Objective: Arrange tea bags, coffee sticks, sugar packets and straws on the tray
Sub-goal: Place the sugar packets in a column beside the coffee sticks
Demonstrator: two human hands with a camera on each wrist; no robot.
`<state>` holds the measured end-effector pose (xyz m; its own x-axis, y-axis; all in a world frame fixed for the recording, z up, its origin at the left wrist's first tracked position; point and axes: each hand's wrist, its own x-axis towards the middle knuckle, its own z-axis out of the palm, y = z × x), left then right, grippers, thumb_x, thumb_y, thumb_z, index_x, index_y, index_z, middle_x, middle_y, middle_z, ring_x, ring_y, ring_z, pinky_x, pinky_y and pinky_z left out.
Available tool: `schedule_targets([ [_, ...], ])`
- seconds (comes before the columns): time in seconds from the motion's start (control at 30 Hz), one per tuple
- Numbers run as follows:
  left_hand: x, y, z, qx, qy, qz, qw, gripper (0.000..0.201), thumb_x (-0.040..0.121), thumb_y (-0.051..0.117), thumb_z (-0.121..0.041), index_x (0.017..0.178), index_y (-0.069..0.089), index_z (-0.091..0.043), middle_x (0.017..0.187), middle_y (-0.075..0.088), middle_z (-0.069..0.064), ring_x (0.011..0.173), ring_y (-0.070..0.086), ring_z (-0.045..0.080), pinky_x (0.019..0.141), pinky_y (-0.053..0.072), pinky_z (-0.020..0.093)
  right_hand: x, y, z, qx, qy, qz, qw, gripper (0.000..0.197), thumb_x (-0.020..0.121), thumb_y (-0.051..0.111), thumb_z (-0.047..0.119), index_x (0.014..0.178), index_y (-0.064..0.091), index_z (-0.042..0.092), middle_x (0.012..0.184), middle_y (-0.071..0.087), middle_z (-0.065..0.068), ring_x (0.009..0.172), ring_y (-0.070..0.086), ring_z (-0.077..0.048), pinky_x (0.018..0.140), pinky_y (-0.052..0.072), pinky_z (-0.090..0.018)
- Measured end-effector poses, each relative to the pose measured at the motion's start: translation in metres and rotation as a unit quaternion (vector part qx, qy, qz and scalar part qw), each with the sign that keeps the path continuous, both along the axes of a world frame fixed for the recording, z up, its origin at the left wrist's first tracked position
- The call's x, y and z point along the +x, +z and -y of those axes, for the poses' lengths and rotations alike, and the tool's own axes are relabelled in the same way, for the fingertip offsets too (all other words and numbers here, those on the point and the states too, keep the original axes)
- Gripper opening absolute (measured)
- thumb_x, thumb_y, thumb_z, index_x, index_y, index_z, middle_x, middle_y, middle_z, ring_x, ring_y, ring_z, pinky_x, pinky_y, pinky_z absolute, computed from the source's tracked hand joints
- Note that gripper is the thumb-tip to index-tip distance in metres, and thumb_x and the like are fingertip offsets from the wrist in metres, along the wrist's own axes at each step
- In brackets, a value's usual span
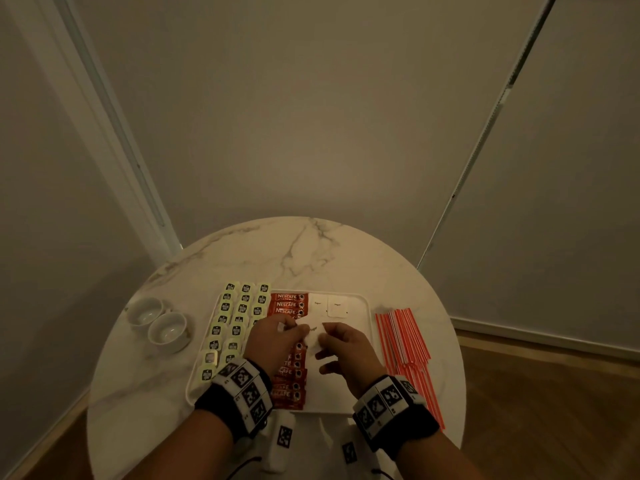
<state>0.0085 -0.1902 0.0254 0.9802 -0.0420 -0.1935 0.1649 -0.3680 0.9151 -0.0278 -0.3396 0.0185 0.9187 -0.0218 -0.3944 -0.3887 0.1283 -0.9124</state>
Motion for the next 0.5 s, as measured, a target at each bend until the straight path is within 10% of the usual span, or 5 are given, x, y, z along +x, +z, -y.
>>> schedule_targets([
  [0.17, -0.001, 0.006, 0.007, 0.023, 0.009, 0.019, 1.000, 0.014, 0.078, 0.073, -0.023, 0.081, 0.061, -0.016, 0.085, 0.064, 0.001, 0.077, 0.060, 0.016, 0.063, 0.045, 0.026, -0.002, -0.004, -0.005, -0.076, 0.051, 0.053, 0.994, 0.027, 0.086, 0.068, 0.020, 0.110, 0.057, 0.016, 0.108, 0.063, -0.006, 0.094, 0.067, -0.023, 0.065, 0.055, -0.028],
  [0.5, 0.001, -0.003, 0.003, -0.049, 0.020, -0.037, 0.998, 0.011, 0.079, 0.073, -0.030, 0.086, 0.069, -0.023, 0.091, 0.069, -0.003, 0.083, 0.063, 0.016, 0.079, 0.052, 0.038, -0.005, -0.002, -0.001, 0.153, -0.022, -0.028, 0.988, 0.027, 0.101, 0.044, 0.018, 0.113, 0.063, 0.004, 0.105, 0.069, -0.017, 0.094, 0.068, -0.032, 0.065, 0.059, -0.039],
])
